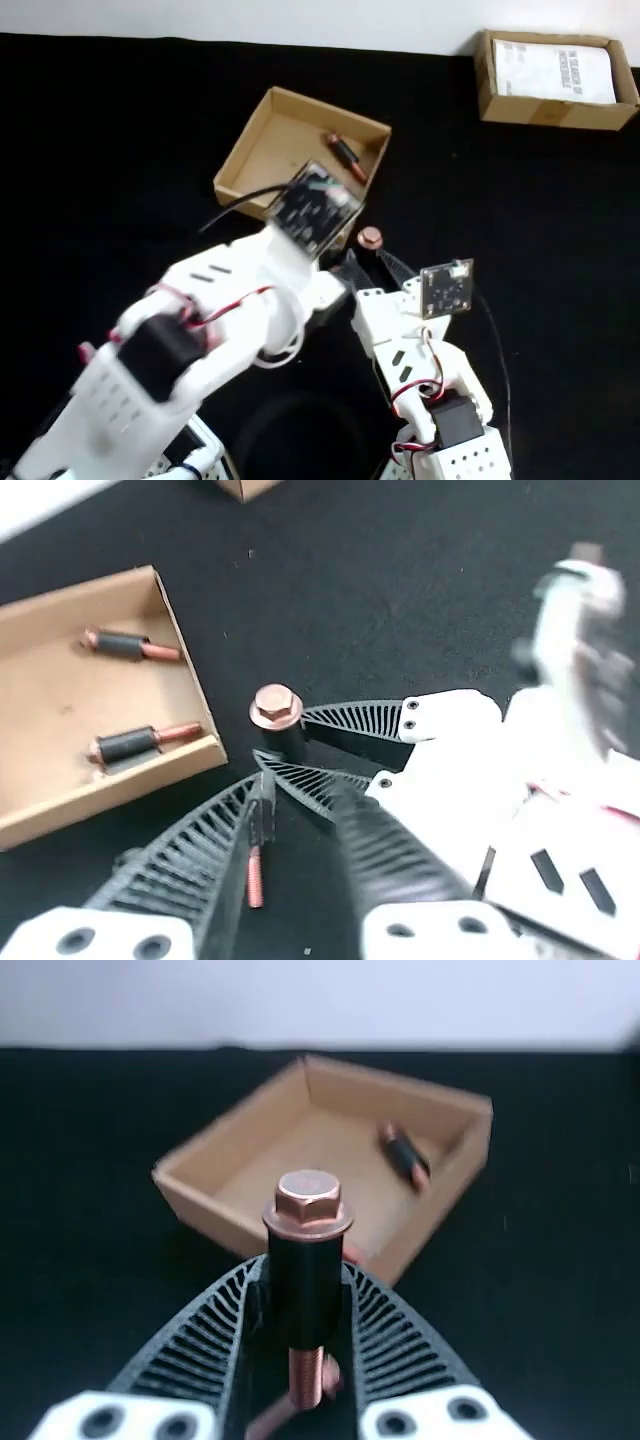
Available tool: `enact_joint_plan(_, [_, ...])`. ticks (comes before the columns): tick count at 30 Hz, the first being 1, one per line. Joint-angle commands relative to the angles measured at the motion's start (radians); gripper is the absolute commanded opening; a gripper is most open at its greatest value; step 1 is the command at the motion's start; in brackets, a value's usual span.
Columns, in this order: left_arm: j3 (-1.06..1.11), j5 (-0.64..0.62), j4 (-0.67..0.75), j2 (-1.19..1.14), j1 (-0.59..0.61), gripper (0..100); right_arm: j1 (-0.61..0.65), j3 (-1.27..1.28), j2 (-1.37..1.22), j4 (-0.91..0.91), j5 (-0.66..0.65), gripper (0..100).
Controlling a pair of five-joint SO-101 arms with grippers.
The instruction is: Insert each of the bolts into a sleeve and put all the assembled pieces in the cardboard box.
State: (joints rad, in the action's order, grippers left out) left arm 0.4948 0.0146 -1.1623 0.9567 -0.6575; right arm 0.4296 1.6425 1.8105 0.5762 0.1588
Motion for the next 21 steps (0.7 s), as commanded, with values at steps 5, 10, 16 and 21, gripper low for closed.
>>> enact_joint_plan(5, [-0.007,0.049,-0.028,0.231,0.179,1,0.005,-0.268,-0.013,0.182,0.025,0.6])
enact_joint_plan(10, [0.038,0.049,-0.021,0.34,0.476,1,0.005,-0.545,-0.291,0.3,0.025,0.6])
enact_joint_plan(16, [0.312,0.044,-0.023,0.527,0.714,1,0.008,-1.004,-0.791,0.384,0.017,0.6])
enact_joint_plan(21, [0.662,0.044,-0.023,0.8,0.722,1,0.007,-1.307,-1.173,0.478,-0.097,0.6])
